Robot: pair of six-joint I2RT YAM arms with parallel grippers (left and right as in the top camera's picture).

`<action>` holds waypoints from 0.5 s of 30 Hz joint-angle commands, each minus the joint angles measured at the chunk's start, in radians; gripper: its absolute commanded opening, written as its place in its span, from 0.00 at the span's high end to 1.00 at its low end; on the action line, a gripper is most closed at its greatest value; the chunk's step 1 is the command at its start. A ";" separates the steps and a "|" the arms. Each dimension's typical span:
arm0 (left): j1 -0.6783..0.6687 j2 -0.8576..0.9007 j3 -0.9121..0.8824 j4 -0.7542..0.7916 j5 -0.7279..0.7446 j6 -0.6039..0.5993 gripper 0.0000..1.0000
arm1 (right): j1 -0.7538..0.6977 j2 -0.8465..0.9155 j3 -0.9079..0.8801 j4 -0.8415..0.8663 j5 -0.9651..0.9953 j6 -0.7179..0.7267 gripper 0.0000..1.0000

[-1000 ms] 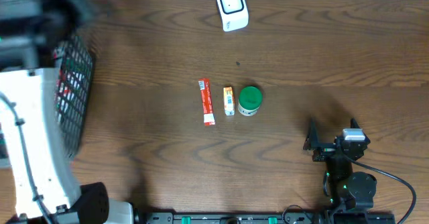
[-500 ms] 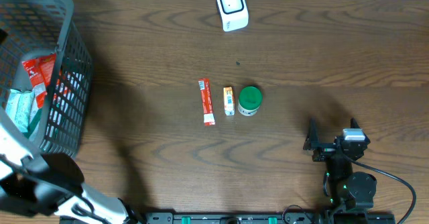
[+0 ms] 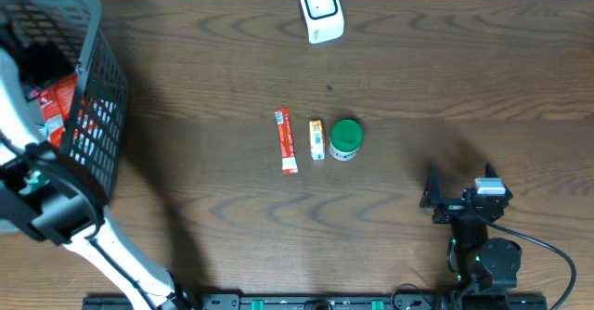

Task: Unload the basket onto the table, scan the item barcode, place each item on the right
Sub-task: 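Move the left gripper back into the basket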

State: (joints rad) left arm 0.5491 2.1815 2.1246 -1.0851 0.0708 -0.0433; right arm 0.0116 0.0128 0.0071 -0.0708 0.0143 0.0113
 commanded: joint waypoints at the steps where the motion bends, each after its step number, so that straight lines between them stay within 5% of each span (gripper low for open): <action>1: -0.021 0.040 0.002 0.010 -0.016 0.039 0.08 | 0.001 0.000 -0.002 -0.004 -0.005 0.010 0.01; 15: -0.028 0.163 -0.032 0.022 -0.083 0.039 0.09 | 0.001 0.000 -0.002 -0.004 -0.005 0.010 0.01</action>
State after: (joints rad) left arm 0.5167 2.3329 2.1143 -1.0653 0.0185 -0.0208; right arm 0.0116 0.0128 0.0071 -0.0708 0.0139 0.0116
